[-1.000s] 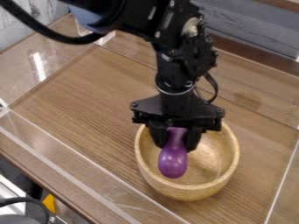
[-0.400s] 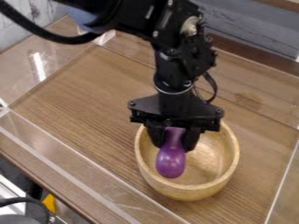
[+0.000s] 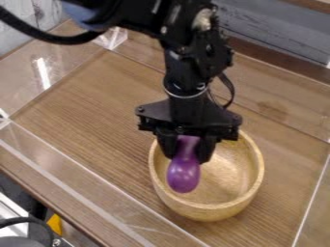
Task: Remove the purple eggplant from inside the brown bowl and put it on the table
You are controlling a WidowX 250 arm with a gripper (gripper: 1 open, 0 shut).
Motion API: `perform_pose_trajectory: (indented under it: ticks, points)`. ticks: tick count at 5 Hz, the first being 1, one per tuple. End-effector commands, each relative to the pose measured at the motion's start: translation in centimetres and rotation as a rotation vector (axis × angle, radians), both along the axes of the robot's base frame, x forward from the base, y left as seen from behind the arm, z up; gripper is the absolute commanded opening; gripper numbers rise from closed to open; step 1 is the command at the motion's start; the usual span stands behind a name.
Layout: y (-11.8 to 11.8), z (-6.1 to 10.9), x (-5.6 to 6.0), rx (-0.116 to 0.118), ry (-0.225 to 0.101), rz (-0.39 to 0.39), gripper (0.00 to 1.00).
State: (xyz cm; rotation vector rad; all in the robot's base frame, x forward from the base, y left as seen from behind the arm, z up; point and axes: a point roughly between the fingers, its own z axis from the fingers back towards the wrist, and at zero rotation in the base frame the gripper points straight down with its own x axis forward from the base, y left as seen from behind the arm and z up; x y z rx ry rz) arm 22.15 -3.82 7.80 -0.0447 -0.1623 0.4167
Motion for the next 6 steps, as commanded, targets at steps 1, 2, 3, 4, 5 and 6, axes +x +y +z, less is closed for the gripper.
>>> perform_pose_trajectory:
  ticks: [1, 2, 3, 4, 5, 6]
  points:
    - [1.1, 1.9, 1.0, -0.003, -0.069, 0.015, 0.0]
    - [3.0, 2.2, 1.0, 0.01, -0.087, 0.021, 0.0]
    - [5.2, 2.2, 0.8, 0.023, -0.102, 0.03, 0.0]
    - [8.0, 1.9, 0.6, 0.04, -0.119, 0.031, 0.0]
    - [10.9, 1.8, 0.2, 0.056, -0.14, 0.03, 0.0]
    - [13.8, 1.7, -0.2, 0.066, -0.158, 0.037, 0.0]
